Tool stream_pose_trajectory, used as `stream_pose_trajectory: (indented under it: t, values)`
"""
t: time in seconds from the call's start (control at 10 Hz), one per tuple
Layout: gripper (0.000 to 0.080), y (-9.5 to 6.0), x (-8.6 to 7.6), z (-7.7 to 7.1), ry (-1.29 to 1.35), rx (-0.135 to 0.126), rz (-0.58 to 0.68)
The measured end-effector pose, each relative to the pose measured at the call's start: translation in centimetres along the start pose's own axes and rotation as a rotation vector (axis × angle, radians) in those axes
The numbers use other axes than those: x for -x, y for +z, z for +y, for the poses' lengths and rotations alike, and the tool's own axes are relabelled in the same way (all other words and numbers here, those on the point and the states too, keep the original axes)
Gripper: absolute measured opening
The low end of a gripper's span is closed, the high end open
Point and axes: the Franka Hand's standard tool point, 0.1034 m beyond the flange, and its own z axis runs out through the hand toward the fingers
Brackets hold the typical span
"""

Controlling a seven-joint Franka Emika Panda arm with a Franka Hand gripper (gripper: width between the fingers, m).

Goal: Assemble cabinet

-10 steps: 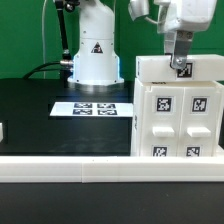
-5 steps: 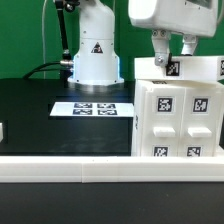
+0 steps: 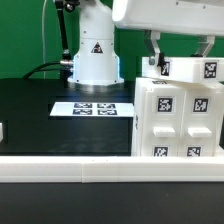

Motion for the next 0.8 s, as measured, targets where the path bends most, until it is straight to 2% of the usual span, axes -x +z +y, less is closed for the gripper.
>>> stream_pose_trajectory:
  t: [0.5, 0.8]
  values:
    - [0.0564, 0.01, -0.01, -0.22, 0.282, -0.012, 0.000]
    - [0.0564, -0.08, 0.41, -0.80, 0.712, -0.049, 0.064]
